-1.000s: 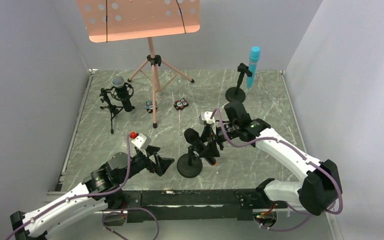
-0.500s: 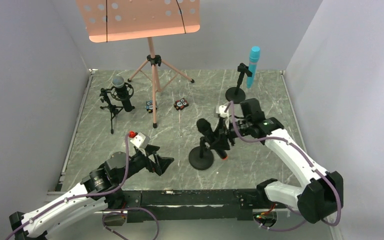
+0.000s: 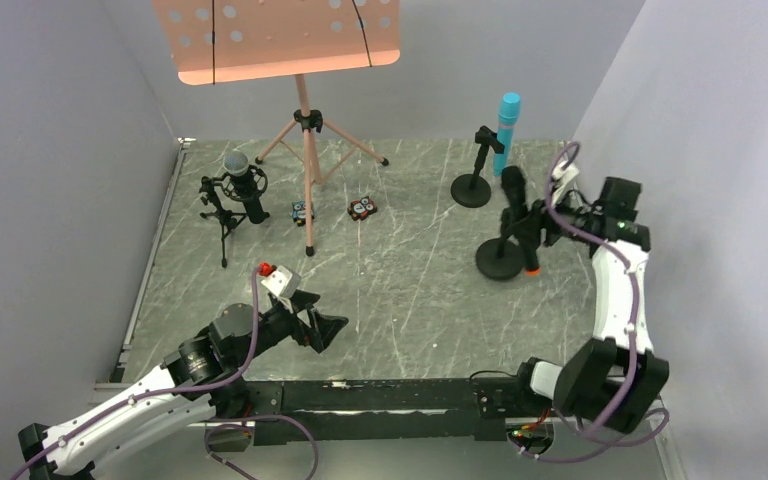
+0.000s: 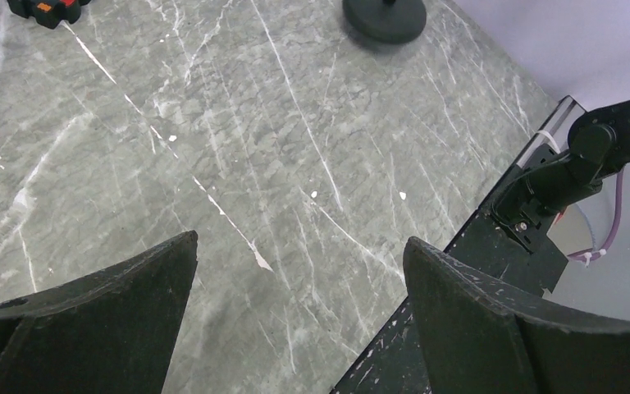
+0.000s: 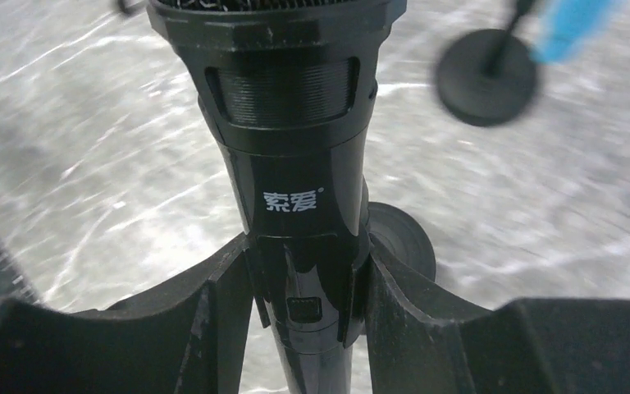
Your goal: Attach the microphones to the stand
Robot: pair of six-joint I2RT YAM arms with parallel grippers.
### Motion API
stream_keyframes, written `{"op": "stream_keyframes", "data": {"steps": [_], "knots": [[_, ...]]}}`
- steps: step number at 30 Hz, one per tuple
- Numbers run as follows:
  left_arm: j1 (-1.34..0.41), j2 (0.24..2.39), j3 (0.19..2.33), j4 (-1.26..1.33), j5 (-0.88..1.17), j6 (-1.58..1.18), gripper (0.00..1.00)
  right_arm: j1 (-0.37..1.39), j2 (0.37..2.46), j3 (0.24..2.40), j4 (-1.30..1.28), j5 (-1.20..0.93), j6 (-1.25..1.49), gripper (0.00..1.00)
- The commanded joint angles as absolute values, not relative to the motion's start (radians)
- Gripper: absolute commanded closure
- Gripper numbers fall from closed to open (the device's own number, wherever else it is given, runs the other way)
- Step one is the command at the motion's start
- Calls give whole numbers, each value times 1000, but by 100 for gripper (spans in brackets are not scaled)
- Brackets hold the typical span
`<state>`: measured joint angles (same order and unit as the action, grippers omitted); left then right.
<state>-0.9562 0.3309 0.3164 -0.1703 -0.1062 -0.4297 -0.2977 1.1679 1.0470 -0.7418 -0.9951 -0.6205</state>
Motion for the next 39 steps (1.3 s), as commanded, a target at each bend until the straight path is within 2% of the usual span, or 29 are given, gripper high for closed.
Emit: {"op": "stream_keyframes", "data": {"steps": [1, 7, 11, 17, 22, 24, 27, 29, 39], "knots": [[-953, 315, 362, -178, -97, -415, 1, -448, 1291, 1204, -540, -1032, -589, 77], [-953, 290, 364, -192, -109, -407, 1, -489, 1451, 1273, -200, -907, -399, 76], [-953, 301, 376, -198, -112, -398, 1, -489, 1575, 1345, -65, -880, -283, 76], [-953, 329, 383, -198, -111, -395, 1, -488, 1681, 1373, 98, -879, -182, 75], [-953, 346, 382, -180, -112, -394, 1, -483, 1753, 1386, 90, -909, -170, 71], [-953, 352, 387, -181, -112, -393, 1, -483, 1755, 1365, 86, -918, -184, 64], [-953, 356, 395, -177, -111, -389, 1, -485, 1729, 1324, 55, -918, -242, 37], [-953, 360, 401, -170, -110, -382, 1, -490, 1692, 1288, 46, -908, -274, 23], [-953, 465, 528, -214, -109, -343, 1, -551, 1509, 1221, -31, -862, -288, 4]]}}
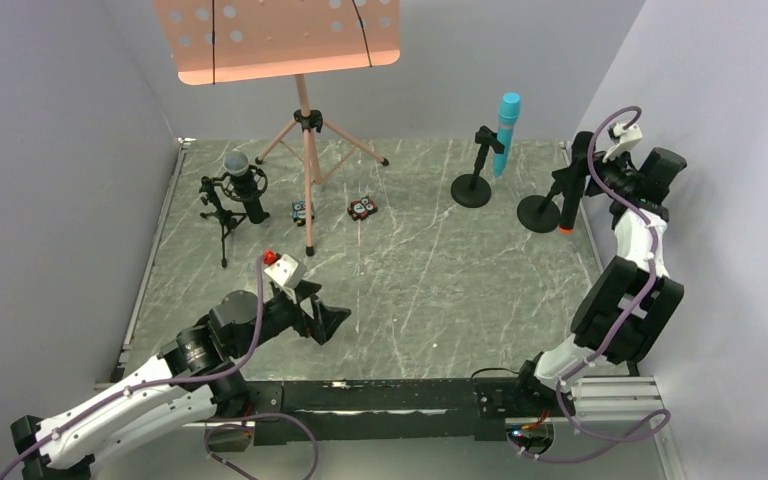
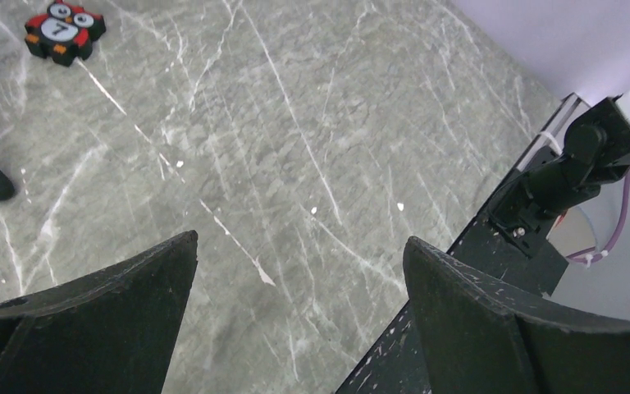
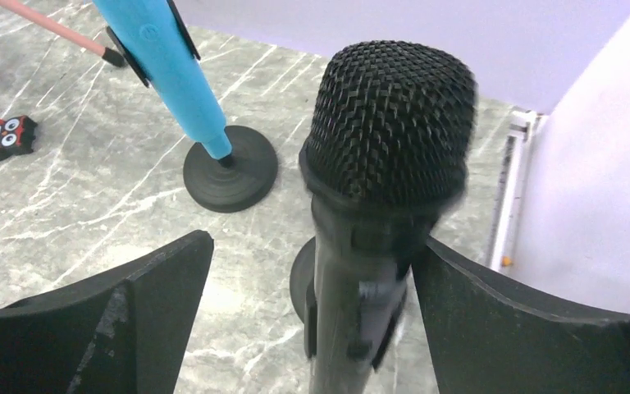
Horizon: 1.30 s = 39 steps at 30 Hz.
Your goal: Attach the microphones to the stand
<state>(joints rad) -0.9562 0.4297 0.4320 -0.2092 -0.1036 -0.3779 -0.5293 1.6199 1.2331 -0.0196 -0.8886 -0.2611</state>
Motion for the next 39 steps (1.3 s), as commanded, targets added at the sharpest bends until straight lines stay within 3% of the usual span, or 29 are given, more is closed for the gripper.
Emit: {"op": "stream_keyframes", "data": {"steps": [1, 9, 18, 21, 26, 30, 39], "knots": [[-953, 477, 548, -231, -116, -336, 1, -556, 1494, 1223, -40, -855, -291, 3], [-875, 537, 705, -373, -181, -290, 1, -582, 1370, 1295, -175, -841, -344, 2], [-391, 629, 850, -421, 196, -303, 1, -587, 1129, 1260, -338, -802, -377, 0], [-295, 646, 910, -454, 222, -290, 1, -589, 1055, 1236, -362, -858, -276, 0], [-262, 646, 984, -515, 190, -238, 1, -589, 994, 1177, -395, -1024, -24, 0], [-262, 630, 1018, -568, 157, -202, 1, -588, 891, 1107, -360, -878, 196, 0], [-262, 568, 1018, -621, 148, -199, 1, -584, 831, 1131, -509, -673, 217, 0]]}}
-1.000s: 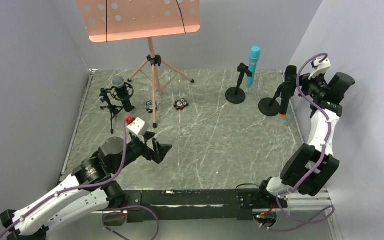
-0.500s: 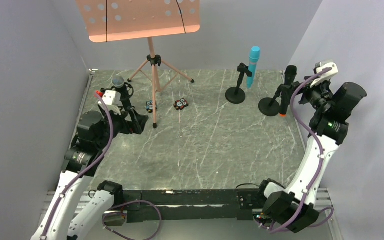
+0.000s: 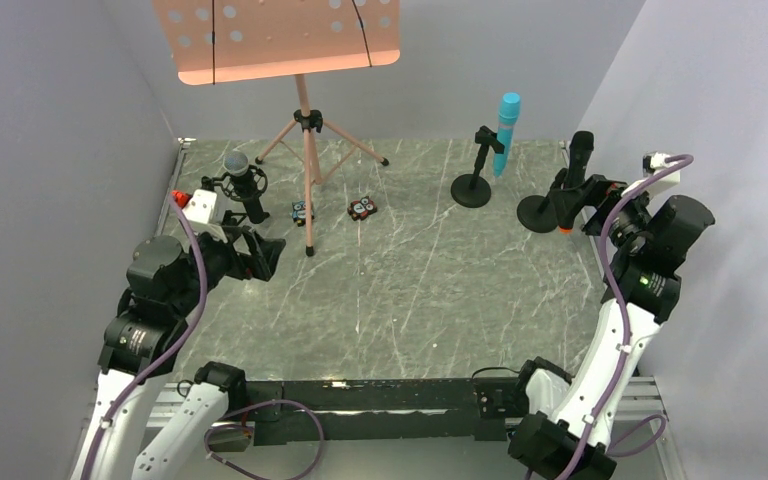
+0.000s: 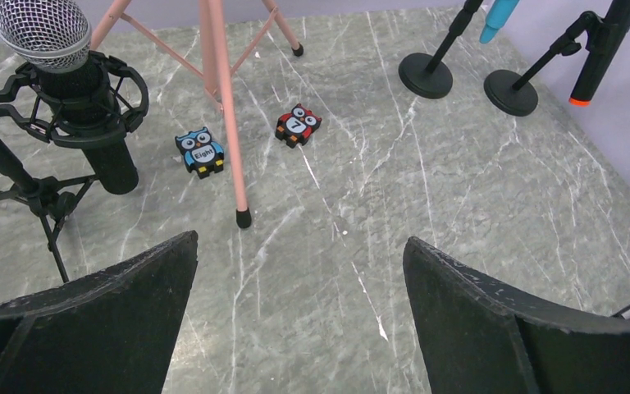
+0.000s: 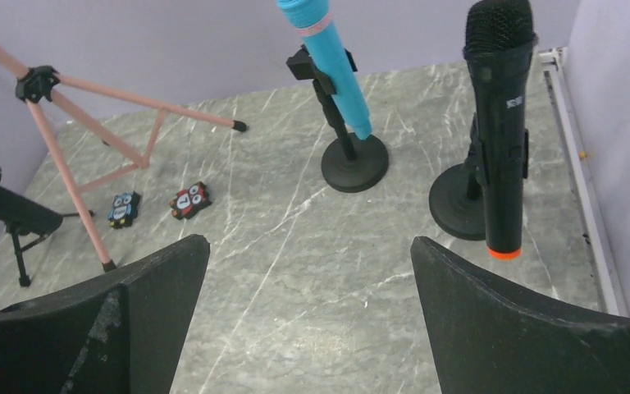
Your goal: Attach the microphones to the stand
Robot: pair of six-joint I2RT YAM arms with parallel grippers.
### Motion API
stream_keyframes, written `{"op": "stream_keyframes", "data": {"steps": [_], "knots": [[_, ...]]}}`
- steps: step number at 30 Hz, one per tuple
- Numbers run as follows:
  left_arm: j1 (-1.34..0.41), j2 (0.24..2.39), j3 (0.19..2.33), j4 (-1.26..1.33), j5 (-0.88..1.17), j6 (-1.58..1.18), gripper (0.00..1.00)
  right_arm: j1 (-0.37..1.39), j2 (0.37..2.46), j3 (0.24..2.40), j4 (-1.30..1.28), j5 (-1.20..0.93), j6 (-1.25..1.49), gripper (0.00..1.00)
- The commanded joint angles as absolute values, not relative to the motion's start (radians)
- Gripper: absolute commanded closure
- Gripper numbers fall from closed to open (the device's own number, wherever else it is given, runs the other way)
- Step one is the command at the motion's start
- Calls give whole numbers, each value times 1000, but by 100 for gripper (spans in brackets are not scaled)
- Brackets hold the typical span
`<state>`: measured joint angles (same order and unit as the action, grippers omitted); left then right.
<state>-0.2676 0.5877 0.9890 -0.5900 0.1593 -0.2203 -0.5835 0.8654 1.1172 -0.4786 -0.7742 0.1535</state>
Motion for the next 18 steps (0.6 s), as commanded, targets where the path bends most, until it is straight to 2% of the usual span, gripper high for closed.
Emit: {"op": "stream_keyframes", "data": {"steps": [1, 18], "knots": [[-262, 563, 1017, -625, 149, -200, 1, -584, 823, 1121, -507, -670, 218, 0], [-262, 501, 1013, -660, 124, -187, 1, -584, 785, 1091, -510, -647, 198, 0]]}}
